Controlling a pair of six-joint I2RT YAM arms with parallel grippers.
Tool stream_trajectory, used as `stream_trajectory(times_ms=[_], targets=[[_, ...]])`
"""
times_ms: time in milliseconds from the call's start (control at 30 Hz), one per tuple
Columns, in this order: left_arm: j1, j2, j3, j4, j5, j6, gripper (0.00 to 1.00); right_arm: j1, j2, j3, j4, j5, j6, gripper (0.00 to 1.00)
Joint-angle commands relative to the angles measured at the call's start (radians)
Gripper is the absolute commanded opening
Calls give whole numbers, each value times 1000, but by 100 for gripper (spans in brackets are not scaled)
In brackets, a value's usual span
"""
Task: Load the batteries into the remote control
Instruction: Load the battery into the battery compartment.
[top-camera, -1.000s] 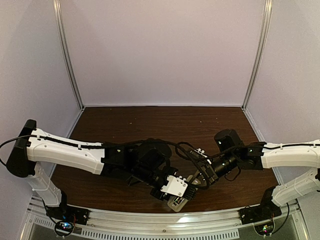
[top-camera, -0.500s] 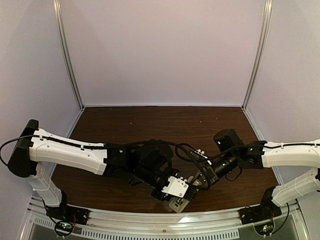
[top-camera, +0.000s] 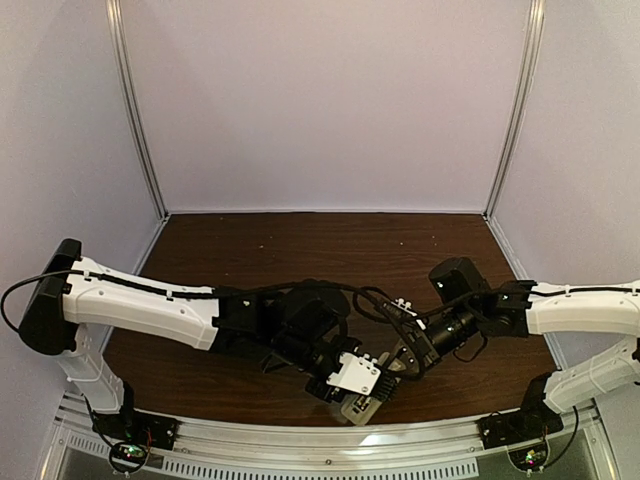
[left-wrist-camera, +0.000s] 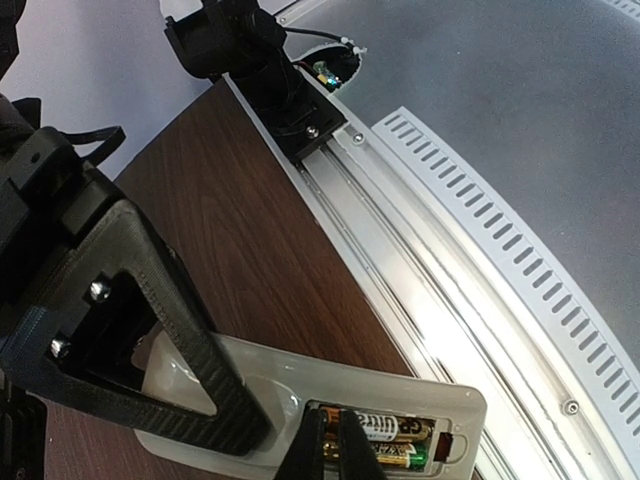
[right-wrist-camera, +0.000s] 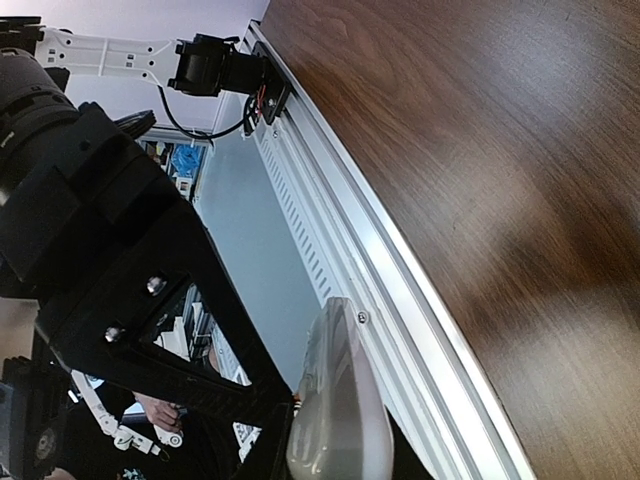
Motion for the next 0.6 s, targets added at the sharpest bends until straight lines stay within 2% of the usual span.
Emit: stream_trajectory(times_ms=[0,233,333,567], targets=[[-7,68,-25,-149,-41,0,6,-13,-67,51,188,-106,59,0],[-16,86,-11,-156,-88,4,7,-15,-64,23,252,-127,120,0],[-21,92,-14,-156,-117,8,7,-15,-68,2,341,-143,172,0],[-36,94,-17,-161,-147,18,7,-24,-78,-1,374,-156,207,0]])
